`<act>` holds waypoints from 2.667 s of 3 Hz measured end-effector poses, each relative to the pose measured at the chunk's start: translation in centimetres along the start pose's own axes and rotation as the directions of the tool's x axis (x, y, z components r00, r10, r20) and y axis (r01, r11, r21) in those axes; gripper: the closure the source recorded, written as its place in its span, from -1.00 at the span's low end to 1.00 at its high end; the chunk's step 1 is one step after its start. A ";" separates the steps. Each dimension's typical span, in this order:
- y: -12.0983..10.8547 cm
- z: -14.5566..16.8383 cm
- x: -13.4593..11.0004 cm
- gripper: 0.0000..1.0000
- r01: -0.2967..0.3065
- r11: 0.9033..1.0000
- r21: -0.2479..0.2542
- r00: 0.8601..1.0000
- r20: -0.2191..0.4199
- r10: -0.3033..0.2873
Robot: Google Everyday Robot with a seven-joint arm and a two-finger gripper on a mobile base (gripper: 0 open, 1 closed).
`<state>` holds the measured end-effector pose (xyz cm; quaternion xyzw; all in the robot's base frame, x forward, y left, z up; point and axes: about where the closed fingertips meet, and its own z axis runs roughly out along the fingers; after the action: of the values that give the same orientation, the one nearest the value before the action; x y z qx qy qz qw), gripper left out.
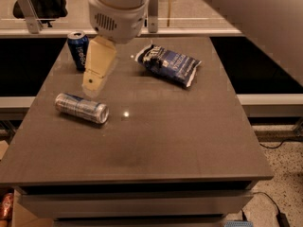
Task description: Pick redbull can
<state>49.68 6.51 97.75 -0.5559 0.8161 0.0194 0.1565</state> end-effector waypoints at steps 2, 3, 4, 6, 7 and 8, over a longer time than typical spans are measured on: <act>3.0 3.5 -3.7 -1.00 -0.029 1.000 0.003 0.999 -0.032 0.029; 5.0 4.8 -5.4 -1.00 -0.008 1.000 0.007 0.999 -0.048 0.008; 6.3 6.3 -6.7 -1.00 0.020 1.000 0.015 0.997 -0.069 -0.019; 7.0 9.7 -7.7 -1.00 0.084 0.996 0.041 0.992 -0.101 -0.079; 7.1 11.1 -7.4 -1.00 0.117 0.992 0.048 0.991 -0.078 -0.113; 7.1 12.3 -7.1 -1.00 0.152 0.987 0.043 0.988 -0.036 -0.151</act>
Offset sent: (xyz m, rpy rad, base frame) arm -0.0144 0.0787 -0.0496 -0.0593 0.0418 -0.0459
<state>48.48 18.13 87.03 -0.6129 0.7742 -0.0203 0.1566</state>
